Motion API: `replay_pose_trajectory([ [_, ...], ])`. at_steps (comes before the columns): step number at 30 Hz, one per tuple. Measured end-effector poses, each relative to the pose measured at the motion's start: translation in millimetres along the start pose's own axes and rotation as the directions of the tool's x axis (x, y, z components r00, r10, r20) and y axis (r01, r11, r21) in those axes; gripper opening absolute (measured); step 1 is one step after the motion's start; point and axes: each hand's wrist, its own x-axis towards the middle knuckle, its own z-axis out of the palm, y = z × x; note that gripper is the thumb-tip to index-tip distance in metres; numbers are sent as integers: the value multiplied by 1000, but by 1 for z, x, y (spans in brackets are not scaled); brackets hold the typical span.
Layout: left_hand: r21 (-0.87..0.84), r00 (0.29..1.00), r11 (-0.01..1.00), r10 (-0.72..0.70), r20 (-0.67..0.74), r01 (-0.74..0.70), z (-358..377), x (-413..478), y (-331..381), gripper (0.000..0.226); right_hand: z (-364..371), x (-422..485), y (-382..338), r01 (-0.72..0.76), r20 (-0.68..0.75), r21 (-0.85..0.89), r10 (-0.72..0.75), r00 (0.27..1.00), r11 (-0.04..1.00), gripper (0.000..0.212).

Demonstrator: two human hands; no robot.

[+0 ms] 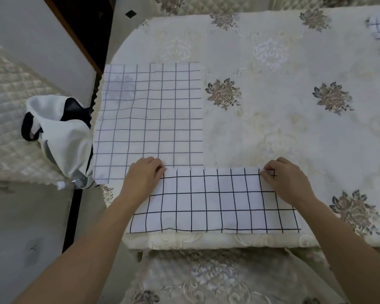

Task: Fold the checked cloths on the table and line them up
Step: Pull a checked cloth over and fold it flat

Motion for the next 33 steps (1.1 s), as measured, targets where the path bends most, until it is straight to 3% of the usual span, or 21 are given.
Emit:
replay_pose_trajectory([
  [7, 84, 981, 996, -6, -195, 23, -6, -16, 24, 13, 3, 2, -4, -74, -17, 18, 74, 997, 997, 12],
  [12, 93, 993, 994, 70, -100, -61, 0, -85, 53, 30, 5, -1, -9, -122, -29, 32, 123, 992, 992, 15],
  [16, 170, 1000, 985, 29, 1, -28, 14, -118, 60, 49, 9, -26, -21, -33, -236, -129, 1, 972, 991, 34],
  [19, 177, 999, 983, 39, 34, -44, 27, -117, 83, 59, 32, -67, -58, 116, -406, -143, -165, 899, 983, 35],
  [23, 211, 994, 975, 53, 99, -73, 60, -98, 114, 65, 98, -107, -112, 253, -231, -133, -278, 932, 958, 50],
  [26, 266, 988, 962, 26, 153, -67, 77, -92, 110, 68, 123, -109, -112, 196, -156, -109, -212, 965, 974, 60],
  [33, 293, 991, 953, 48, 123, -82, 74, -96, 81, 66, 113, -102, -45, 23, -147, -264, -64, 987, 964, 68],
])
